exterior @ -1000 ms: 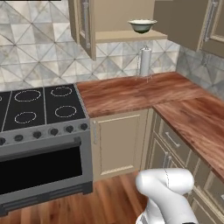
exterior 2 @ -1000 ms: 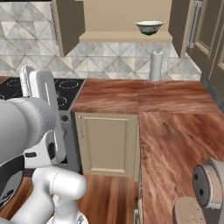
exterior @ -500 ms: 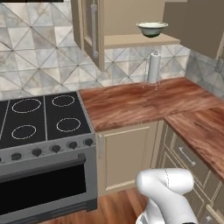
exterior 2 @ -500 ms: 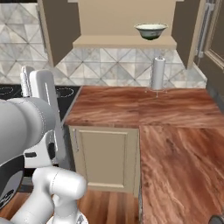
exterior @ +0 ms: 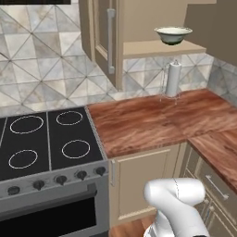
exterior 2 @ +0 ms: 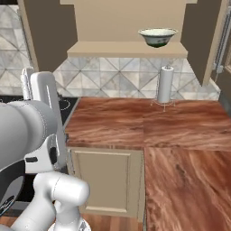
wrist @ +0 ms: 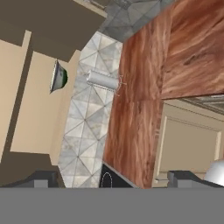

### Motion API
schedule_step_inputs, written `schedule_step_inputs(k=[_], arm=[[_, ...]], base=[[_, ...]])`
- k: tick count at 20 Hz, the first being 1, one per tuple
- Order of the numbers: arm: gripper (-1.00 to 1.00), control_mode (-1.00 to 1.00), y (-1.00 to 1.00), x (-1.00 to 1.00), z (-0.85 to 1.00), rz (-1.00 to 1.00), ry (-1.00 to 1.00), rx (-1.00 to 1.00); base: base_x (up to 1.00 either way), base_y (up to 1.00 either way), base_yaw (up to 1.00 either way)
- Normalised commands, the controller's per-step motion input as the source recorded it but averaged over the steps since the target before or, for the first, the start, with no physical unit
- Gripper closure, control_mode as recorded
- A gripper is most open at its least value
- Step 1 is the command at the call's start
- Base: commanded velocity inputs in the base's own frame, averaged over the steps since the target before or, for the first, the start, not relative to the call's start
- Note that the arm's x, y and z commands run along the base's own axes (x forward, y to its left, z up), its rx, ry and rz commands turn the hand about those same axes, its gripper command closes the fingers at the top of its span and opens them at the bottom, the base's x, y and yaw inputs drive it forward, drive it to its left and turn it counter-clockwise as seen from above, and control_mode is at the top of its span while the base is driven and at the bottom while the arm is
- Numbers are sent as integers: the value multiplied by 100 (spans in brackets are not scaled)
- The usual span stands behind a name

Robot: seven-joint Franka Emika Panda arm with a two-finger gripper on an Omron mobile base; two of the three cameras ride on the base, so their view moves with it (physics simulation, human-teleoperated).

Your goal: Move the bowls from the cabinet to the plates on the dining table.

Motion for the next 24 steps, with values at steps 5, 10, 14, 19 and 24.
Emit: schedule_step_inputs(k=[5, 10, 14, 19, 24], arm=[[-100, 100, 0, 0, 0, 0, 0, 0], [-100, 100, 0, 0, 0, 0, 0, 0], [-100, 100, 0, 0, 0, 0, 0, 0], [-100, 100, 0, 0, 0, 0, 0, 0], [-100, 100, 0, 0, 0, 0, 0, 0]], base=[[62, -5, 0], [62, -6, 0], [62, -7, 0], [62, -17, 0], [55, -24, 4]])
